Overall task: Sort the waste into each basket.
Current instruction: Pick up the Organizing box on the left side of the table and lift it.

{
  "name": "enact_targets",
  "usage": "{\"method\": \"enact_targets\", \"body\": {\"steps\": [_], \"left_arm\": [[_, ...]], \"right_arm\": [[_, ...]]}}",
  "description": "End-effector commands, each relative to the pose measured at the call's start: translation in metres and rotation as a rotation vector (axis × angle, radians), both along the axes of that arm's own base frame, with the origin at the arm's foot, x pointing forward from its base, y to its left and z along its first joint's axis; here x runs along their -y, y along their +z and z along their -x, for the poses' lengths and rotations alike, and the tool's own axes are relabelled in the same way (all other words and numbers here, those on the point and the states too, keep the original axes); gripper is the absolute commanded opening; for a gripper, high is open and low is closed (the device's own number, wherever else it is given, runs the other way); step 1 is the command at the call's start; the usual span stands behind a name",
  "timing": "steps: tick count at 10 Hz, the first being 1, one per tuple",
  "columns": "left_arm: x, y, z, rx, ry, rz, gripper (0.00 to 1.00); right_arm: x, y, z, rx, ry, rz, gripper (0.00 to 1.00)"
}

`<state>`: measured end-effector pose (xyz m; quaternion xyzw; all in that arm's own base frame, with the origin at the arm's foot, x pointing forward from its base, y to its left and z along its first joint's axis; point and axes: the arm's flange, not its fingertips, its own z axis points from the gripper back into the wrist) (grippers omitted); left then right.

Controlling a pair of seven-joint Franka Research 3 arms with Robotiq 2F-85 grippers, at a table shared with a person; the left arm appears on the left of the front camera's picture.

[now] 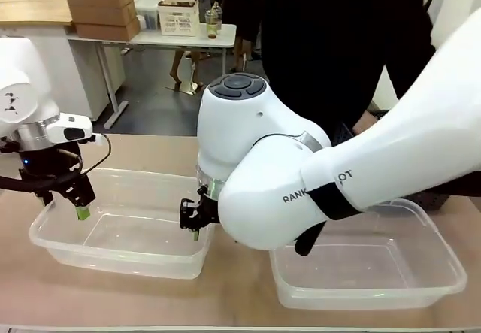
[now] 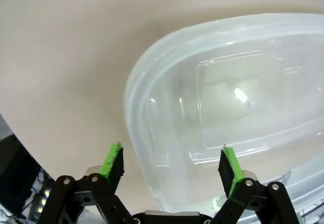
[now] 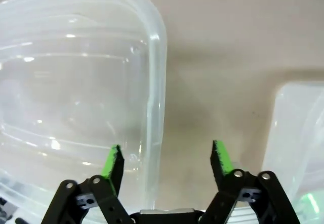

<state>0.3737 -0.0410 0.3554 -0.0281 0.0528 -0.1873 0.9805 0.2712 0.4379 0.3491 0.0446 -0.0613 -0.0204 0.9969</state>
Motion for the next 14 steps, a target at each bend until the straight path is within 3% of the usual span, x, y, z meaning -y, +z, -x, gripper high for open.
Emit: {"method": "enact_targets", "body": {"steps": [1, 2, 4, 5, 7, 10, 12, 13, 14], "left_arm": [[-0.005, -0.001, 0.017, 0.024, 0.062, 0.015, 0.42], [-0.005, 0.001, 0.019, 0.037, 0.061, 0.027, 0.00], [-0.004, 0.004, 0.019, 0.067, 0.083, 0.021, 0.00], [-0.004, 0.007, 0.021, 0.086, 0.092, 0.009, 0.15], [-0.004, 0.013, 0.023, 0.122, 0.116, -0.007, 0.00], [-0.003, 0.019, 0.025, 0.136, 0.147, -0.024, 0.00], [0.000, 0.042, 0.023, 0.153, 0.188, -0.034, 0.00], [0.004, 0.068, 0.021, 0.155, 0.222, -0.037, 0.00], [0.009, 0.099, 0.019, 0.187, 0.223, -0.025, 0.00]], "right_arm": [[-0.021, 0.004, 0.000, 0.006, -0.010, 0.032, 0.09], [-0.021, 0.004, 0.000, 0.007, -0.010, 0.035, 0.00], [-0.019, 0.004, 0.000, 0.025, -0.022, 0.048, 0.00], [-0.019, 0.005, 0.000, 0.028, -0.018, 0.052, 0.05], [-0.019, 0.005, 0.000, 0.023, -0.015, 0.069, 0.00], [-0.012, 0.012, -0.002, 0.005, -0.009, 0.088, 0.00], [0.003, 0.045, -0.004, -0.052, 0.017, 0.112, 0.00], [0.013, 0.072, -0.006, -0.064, 0.021, 0.138, 0.00], [0.026, 0.097, -0.012, -0.139, 0.047, 0.193, 0.00]]}}
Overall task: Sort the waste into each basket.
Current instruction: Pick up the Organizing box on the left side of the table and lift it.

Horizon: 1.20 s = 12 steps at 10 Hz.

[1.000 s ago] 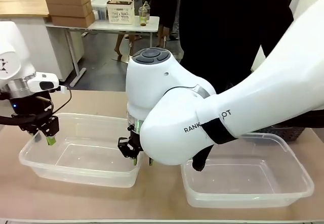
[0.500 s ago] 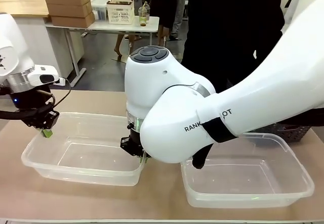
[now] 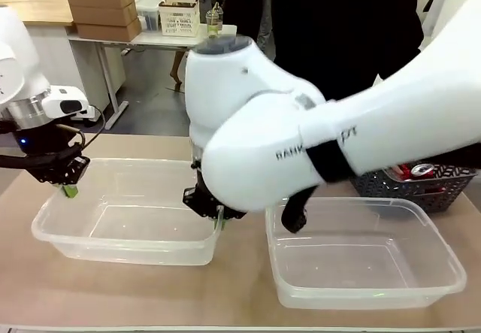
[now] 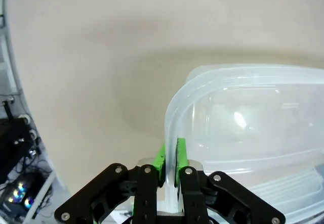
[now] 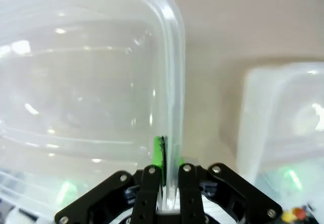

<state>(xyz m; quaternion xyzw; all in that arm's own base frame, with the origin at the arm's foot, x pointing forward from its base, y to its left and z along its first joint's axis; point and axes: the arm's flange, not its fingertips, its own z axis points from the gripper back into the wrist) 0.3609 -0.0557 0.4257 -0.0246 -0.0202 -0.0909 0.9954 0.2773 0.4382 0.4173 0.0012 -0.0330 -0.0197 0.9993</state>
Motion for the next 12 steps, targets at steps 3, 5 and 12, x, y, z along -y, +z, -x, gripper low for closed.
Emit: {"method": "enact_targets", "body": {"steps": [3, 5, 12], "left_arm": [[0.004, 0.137, 0.001, 0.183, 0.117, 0.039, 0.00], [0.022, 0.107, 0.018, 0.093, 0.067, 0.075, 0.00], [0.087, 0.145, 0.002, -0.054, 0.005, 0.103, 0.06]], "right_arm": [[0.064, 0.081, -0.013, -0.210, 0.130, 0.143, 0.00], [0.094, 0.095, 0.007, -0.240, 0.231, 0.004, 0.00], [0.121, 0.114, -0.047, -0.176, 0.078, 0.035, 0.05]]}}
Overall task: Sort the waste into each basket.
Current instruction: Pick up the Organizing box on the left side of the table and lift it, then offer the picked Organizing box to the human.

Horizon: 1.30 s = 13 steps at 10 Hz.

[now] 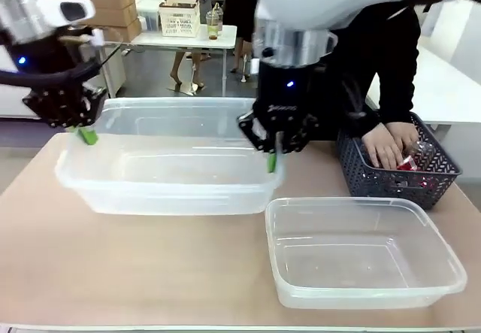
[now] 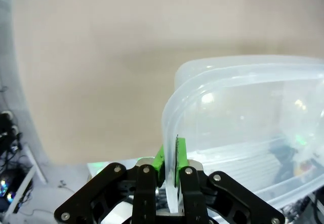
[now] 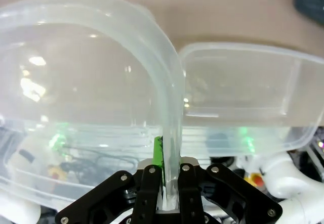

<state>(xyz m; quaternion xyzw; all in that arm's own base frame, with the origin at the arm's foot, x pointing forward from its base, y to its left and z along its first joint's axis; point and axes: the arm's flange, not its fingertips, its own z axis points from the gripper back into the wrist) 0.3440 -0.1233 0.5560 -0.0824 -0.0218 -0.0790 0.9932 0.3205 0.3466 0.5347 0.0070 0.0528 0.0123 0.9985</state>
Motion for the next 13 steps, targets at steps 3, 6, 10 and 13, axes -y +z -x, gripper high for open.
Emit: {"method": "enact_targets", "body": {"steps": [3, 6, 10, 13], "left_arm": [[0.109, 0.008, -0.035, -0.097, -0.113, 0.017, 0.06], [0.113, -0.009, -0.032, -0.091, -0.105, -0.013, 0.06], [0.113, -0.009, -0.032, -0.091, -0.105, -0.013, 0.06], [0.113, -0.009, -0.032, -0.091, -0.105, -0.013, 0.06]], "right_arm": [[0.088, -0.027, -0.015, -0.068, 0.096, 0.037, 0.05], [0.127, -0.063, -0.011, -0.066, 0.030, -0.039, 0.05], [0.110, -0.039, -0.020, -0.113, 0.049, 0.036, 0.05], [0.110, -0.039, -0.020, -0.113, 0.049, 0.036, 0.05]]}}
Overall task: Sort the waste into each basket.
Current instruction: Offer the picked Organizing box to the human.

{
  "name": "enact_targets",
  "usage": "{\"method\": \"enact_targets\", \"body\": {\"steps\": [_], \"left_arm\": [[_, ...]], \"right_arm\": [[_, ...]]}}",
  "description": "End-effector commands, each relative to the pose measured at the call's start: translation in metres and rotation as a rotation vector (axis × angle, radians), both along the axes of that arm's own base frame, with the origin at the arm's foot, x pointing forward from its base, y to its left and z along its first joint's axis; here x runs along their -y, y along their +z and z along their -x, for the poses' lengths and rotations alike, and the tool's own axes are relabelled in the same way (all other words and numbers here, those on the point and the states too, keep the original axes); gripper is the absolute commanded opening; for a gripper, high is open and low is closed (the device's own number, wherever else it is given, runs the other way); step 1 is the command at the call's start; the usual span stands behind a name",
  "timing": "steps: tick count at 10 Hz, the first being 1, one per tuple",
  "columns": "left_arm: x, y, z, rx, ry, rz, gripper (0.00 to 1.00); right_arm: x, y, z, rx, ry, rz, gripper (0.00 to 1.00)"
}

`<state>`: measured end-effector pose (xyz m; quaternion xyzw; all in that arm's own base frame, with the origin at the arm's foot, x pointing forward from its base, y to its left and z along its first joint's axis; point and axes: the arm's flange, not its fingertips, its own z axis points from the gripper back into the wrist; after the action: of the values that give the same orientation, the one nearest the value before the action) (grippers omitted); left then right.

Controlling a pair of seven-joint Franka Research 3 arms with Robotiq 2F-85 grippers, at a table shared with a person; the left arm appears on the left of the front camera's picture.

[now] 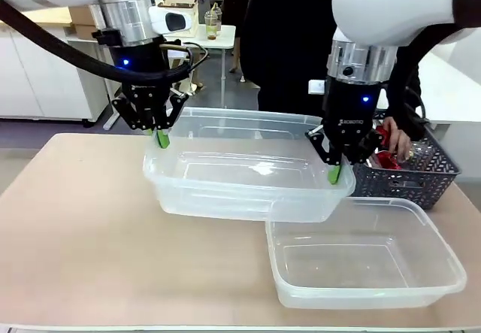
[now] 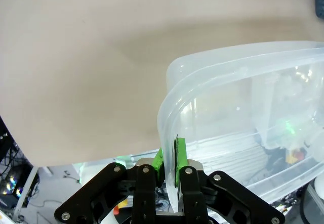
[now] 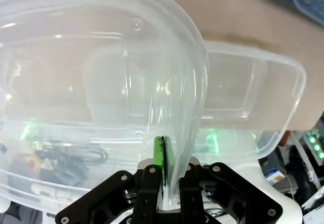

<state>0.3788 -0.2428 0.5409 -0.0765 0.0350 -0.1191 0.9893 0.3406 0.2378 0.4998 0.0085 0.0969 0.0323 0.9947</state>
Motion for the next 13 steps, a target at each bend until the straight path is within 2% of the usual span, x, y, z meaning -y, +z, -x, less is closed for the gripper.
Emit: {"method": "enact_targets", "body": {"steps": [1, 13], "left_arm": [[-0.0070, 0.0065, 0.0029, 0.014, -0.015, 0.010, 0.06], [-0.0070, 0.0065, 0.0029, 0.014, -0.015, 0.010, 0.06]], "right_arm": [[0.0014, -0.0040, -0.0001, -0.024, 0.011, 0.040, 0.05], [0.0014, -0.0040, -0.0001, -0.024, 0.011, 0.040, 0.05]]}}
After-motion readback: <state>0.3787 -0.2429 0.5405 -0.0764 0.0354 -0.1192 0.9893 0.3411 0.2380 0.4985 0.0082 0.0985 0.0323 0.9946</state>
